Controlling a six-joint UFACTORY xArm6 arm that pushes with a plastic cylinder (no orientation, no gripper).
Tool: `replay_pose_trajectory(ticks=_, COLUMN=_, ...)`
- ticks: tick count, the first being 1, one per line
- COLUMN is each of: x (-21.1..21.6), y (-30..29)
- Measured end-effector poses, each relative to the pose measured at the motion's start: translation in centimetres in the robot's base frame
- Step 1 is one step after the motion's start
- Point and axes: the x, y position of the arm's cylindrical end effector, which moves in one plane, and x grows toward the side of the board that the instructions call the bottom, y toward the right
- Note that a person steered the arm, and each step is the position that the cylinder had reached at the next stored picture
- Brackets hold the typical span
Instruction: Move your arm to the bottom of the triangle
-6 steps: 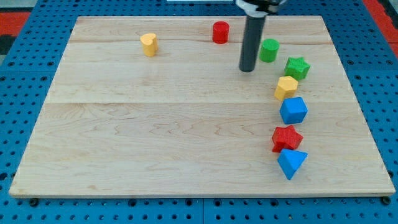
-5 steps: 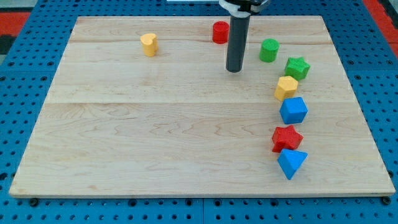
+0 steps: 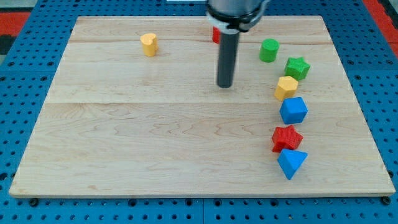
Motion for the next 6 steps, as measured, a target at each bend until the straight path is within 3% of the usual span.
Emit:
replay_pose_trajectory(ticks=2, x=0.9, y=-9.3)
replay_pose_trajectory(ticks=4, x=2.3, y=-10.6)
replay_pose_trajectory(ticks=6, x=18.6, y=-3.7)
